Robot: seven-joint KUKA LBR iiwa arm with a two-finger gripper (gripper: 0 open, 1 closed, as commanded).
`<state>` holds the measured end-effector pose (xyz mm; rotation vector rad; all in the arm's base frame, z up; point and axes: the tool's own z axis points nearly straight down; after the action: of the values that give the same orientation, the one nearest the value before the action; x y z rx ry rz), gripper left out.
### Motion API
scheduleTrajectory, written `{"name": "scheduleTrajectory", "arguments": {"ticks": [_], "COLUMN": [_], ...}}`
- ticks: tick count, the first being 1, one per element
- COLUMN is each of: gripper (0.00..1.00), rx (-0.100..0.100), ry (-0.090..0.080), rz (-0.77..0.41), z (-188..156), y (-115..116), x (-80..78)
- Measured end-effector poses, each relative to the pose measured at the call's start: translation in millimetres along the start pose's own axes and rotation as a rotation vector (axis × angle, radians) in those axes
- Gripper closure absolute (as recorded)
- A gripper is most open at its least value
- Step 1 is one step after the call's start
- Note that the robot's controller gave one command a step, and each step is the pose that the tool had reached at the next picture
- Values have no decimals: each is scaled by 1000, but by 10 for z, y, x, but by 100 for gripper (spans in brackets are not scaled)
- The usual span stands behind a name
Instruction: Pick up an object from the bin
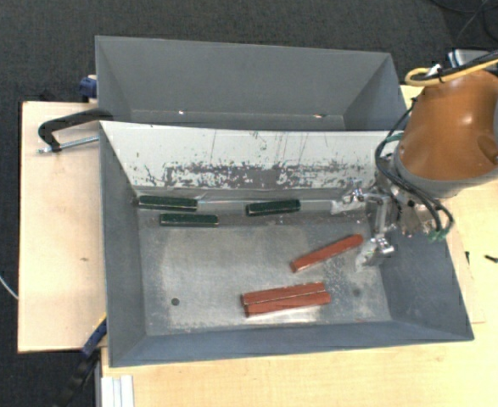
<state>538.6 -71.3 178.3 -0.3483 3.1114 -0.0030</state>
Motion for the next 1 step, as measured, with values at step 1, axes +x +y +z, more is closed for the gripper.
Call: {"name": "scheduleTrajectory", "arguments": {"ticks": [1], "gripper": [0], "rx": [-3], "ry": [6], "rz": [-28], "z": [474], "y": [-66], "x": [-3]}}
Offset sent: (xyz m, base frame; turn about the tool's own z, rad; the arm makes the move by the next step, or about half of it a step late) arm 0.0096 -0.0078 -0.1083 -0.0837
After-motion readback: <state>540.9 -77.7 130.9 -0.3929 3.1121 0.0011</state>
